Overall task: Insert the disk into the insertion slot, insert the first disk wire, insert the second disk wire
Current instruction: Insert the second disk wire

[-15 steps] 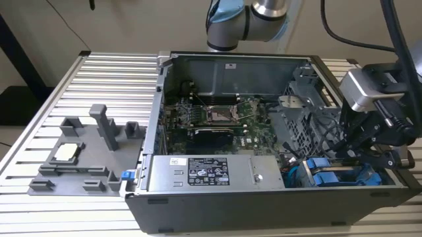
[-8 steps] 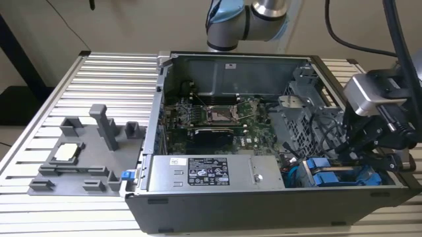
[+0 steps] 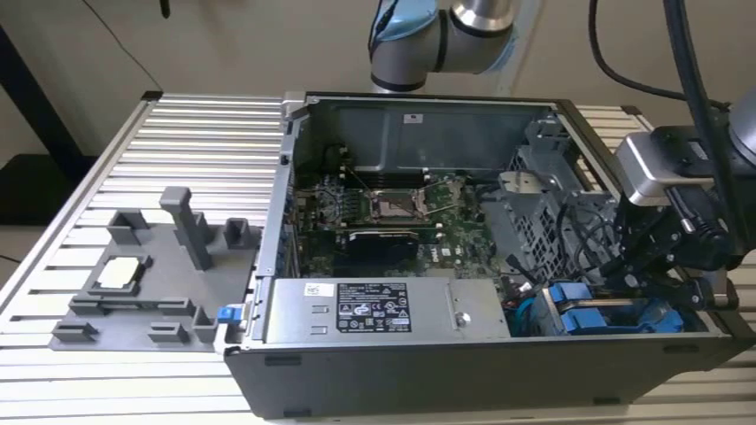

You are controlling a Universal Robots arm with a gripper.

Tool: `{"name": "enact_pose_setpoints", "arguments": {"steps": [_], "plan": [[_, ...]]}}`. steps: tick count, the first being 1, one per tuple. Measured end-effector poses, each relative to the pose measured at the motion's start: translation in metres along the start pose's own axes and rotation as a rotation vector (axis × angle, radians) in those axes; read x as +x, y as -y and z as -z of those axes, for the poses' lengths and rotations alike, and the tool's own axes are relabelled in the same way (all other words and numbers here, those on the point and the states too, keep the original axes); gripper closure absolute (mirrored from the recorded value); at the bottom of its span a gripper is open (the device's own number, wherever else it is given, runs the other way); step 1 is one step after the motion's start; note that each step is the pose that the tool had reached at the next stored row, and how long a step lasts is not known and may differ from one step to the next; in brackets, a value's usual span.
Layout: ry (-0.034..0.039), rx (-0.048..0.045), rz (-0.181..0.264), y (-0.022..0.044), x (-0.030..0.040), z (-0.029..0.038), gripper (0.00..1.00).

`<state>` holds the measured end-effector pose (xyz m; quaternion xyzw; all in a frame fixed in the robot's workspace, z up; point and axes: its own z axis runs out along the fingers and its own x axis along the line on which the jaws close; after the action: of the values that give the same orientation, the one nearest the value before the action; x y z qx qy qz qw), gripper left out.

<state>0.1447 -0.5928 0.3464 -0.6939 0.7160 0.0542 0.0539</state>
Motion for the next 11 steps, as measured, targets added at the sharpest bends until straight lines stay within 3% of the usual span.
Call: {"name": "enact_pose_setpoints", "arguments": {"steps": [11], "plan": [[0.0092, 0.0000, -0.002, 0.0020, 0.0008, -0.0056, 0.84]]}}
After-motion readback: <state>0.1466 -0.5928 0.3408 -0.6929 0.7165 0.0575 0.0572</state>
